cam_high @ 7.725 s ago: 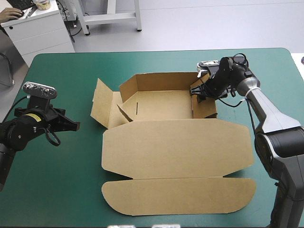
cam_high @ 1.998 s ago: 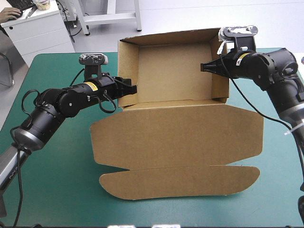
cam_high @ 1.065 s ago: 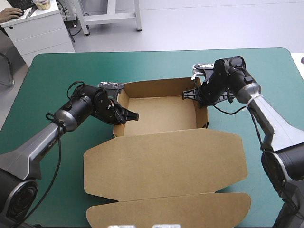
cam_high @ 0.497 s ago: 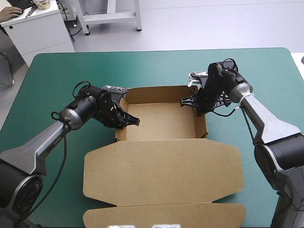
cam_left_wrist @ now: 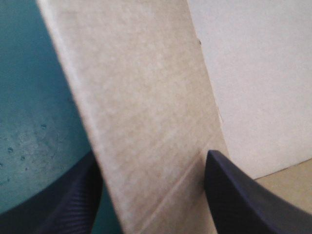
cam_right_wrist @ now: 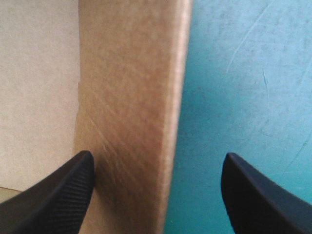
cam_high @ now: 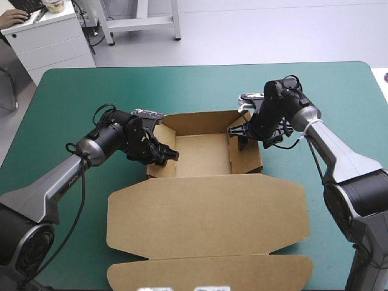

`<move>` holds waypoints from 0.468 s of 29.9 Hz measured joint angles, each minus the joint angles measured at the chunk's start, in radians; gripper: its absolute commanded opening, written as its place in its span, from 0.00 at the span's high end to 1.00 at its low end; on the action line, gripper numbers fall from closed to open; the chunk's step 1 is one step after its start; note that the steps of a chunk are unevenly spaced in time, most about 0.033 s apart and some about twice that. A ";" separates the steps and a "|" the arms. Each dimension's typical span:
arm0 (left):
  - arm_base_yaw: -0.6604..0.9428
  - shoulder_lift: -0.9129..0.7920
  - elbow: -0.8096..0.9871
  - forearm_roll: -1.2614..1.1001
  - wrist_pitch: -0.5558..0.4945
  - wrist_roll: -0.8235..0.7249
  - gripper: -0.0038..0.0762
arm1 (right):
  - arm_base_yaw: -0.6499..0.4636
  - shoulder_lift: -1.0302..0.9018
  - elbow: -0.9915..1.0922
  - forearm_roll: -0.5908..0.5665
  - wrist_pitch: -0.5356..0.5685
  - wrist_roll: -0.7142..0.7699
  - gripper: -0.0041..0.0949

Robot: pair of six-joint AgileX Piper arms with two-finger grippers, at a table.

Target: Fold the box

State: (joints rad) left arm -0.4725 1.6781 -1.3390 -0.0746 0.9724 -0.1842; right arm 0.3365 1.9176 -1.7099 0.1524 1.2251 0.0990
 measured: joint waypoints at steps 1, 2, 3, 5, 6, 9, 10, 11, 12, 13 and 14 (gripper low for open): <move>0.000 -0.001 -0.003 0.000 -0.003 -0.001 0.40 | 0.000 0.000 0.000 0.000 0.000 0.000 0.26; 0.000 -0.003 -0.009 0.000 -0.003 -0.003 0.40 | 0.000 -0.001 0.000 -0.001 0.001 -0.001 0.26; 0.000 -0.007 -0.019 0.000 -0.003 -0.005 0.40 | 0.000 -0.004 0.000 -0.001 0.001 -0.005 0.26; 0.000 -0.022 -0.047 0.004 0.004 -0.009 0.40 | 0.001 -0.019 0.000 -0.003 0.001 -0.020 0.26; 0.000 -0.033 -0.063 0.011 0.013 -0.010 0.40 | 0.001 -0.031 0.000 -0.003 0.002 -0.031 0.26; 0.000 -0.084 -0.109 0.037 0.049 -0.008 0.41 | 0.001 -0.083 -0.001 -0.003 0.001 -0.067 0.26; 0.000 -0.099 -0.120 0.048 0.056 -0.008 0.41 | 0.001 -0.102 -0.001 -0.003 0.001 -0.079 0.26; 0.000 -0.121 -0.133 0.058 0.060 -0.008 0.41 | 0.001 -0.118 -0.001 -0.003 0.001 -0.086 0.26; 0.000 -0.145 -0.142 0.075 0.063 -0.008 0.41 | 0.001 -0.137 -0.001 -0.003 0.001 -0.099 0.26; 0.000 -0.166 -0.147 0.075 0.065 -0.006 0.43 | 0.001 -0.152 -0.001 -0.003 0.001 -0.107 0.26; 0.000 -0.193 -0.149 0.086 0.067 0.003 0.47 | 0.001 -0.175 -0.002 -0.003 0.001 -0.117 0.26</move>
State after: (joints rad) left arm -0.4725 1.4852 -1.4884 0.0112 1.0395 -0.1815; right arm 0.3373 1.7424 -1.7118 0.1499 1.2262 -0.0176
